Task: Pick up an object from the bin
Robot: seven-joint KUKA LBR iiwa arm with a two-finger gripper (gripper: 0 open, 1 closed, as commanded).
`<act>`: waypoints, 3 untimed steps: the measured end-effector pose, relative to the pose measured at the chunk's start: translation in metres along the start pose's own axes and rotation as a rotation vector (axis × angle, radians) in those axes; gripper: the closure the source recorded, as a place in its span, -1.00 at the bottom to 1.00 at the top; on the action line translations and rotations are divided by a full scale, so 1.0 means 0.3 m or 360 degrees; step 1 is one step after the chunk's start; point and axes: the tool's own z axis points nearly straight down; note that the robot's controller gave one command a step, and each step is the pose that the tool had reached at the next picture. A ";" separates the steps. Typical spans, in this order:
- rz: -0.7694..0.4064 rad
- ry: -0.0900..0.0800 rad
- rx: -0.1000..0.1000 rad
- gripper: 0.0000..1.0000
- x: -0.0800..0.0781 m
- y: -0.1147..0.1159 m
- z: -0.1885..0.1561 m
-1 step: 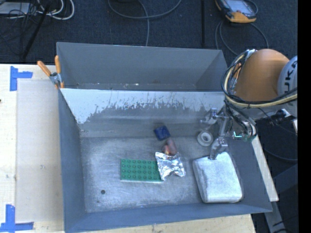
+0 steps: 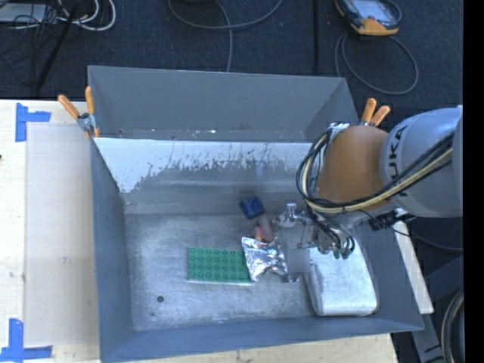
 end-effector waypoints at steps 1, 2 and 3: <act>0.0083 -0.0025 0.0007 -1.00 0.077 0.142 0.005; 0.0076 -0.0032 0.0004 1.00 0.069 0.144 -0.001; -0.0091 -0.0015 0.0004 1.00 0.025 0.167 -0.426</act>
Offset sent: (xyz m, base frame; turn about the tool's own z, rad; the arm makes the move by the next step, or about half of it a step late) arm -0.0299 0.0409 -0.0057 0.0509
